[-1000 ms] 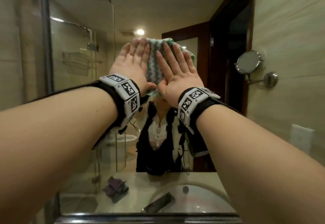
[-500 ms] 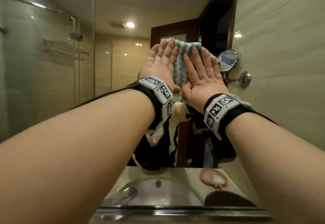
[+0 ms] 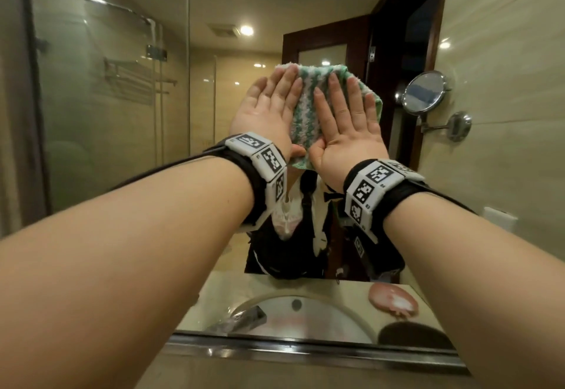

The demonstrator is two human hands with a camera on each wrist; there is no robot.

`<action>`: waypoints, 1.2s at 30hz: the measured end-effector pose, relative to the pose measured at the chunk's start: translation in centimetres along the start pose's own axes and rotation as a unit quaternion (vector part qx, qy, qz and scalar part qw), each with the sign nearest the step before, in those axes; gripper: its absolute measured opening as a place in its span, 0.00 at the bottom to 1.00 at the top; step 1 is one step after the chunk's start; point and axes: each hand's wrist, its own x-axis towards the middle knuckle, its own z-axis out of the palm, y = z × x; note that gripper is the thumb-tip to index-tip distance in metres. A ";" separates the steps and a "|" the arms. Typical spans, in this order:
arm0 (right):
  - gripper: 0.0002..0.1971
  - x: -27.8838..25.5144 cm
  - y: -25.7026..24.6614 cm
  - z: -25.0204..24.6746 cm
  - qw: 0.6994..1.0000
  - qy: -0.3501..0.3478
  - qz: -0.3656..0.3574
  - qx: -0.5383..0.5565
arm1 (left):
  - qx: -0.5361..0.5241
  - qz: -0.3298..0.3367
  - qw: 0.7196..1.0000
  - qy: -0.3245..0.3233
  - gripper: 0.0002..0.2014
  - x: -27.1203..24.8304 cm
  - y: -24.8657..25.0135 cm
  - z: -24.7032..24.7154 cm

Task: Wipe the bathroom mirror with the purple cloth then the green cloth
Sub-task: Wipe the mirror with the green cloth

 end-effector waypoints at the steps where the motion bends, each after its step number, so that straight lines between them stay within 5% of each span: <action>1: 0.36 0.1 -0.9 0.1 1.000 0.005 -0.007 0.004 | -0.003 -0.005 1.000 -0.004 0.48 -0.2 -0.7 0.5; 12: 0.34 3.9 -16.8 1.0 0.996 0.011 -0.089 0.001 | 0.016 -0.087 0.994 -0.062 0.49 -4.4 -14.1 8.1; 25: 0.34 6.3 -31.5 2.9 0.994 0.019 -0.110 0.016 | 0.080 -0.098 0.987 -0.103 0.49 -8.1 -25.9 14.2; 36: 0.34 6.0 -32.1 3.6 0.992 0.038 -0.122 0.002 | 0.114 -0.084 0.984 -0.107 0.48 -8.5 -26.1 14.8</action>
